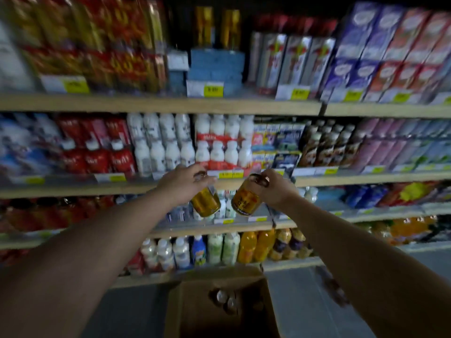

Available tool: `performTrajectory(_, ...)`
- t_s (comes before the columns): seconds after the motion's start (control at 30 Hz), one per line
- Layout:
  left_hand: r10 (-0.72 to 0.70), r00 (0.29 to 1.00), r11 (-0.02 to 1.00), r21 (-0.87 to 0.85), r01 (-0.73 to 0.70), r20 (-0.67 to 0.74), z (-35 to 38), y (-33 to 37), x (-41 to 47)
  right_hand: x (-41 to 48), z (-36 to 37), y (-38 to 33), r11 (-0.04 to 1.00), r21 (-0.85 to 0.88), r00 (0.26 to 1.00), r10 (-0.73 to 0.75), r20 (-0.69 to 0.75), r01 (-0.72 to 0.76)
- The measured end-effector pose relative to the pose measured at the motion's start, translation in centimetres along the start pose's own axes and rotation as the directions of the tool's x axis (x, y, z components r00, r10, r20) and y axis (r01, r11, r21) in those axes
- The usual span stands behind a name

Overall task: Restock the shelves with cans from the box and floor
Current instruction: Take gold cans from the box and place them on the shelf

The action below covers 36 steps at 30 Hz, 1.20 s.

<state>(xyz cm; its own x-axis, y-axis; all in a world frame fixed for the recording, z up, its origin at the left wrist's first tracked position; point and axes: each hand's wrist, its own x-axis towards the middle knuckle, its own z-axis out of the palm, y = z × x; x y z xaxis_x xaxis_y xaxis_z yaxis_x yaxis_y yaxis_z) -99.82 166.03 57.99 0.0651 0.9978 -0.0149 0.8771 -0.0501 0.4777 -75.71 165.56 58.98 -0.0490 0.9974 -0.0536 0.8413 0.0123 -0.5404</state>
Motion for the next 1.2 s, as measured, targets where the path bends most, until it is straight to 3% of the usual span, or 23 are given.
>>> performTrajectory(0.2,0.146,0.980,0.989,-0.014,-0.149,-0.136,-7.3,3.0,2.1,1.0,-5.7,-3.4,0.989,-0.111,0.987,-0.112,-0.111,0.100)
performTrajectory(0.33,0.123,0.967,0.954,-0.241,-0.177,-0.223,-11.4,5.4,4.9,3.0,-9.3,-5.3,0.980,-0.097,0.958,-0.190,-0.213,0.172)
performTrajectory(0.57,0.080,0.942,0.899,-0.385,-0.210,-0.326,-17.3,8.3,10.1,7.6,-14.4,-8.6,0.934,0.028,0.852,-0.312,-0.422,0.356)
performTrajectory(0.83,0.231,0.906,0.902,-0.272,-0.336,-0.354,-22.2,9.2,12.9,11.3,-16.0,-12.0,0.863,0.002,0.677,-0.395,-0.621,0.506)
performTrajectory(0.9,0.266,0.907,0.928,-0.169,-0.333,-0.326,-23.1,8.9,13.9,12.4,-15.7,-12.6,0.861,-0.034,0.642,-0.405,-0.651,0.508)
performTrajectory(1.03,0.319,0.938,0.948,0.052,-0.314,-0.134,-24.2,8.1,16.1,14.3,-14.7,-13.2,0.886,0.012,0.675,-0.343,-0.653,0.463)
performTrajectory(1.2,0.297,0.954,0.945,0.126,-0.301,0.047,-24.6,7.6,18.2,16.3,-13.3,-13.6,0.909,0.063,0.707,-0.275,-0.651,0.412)
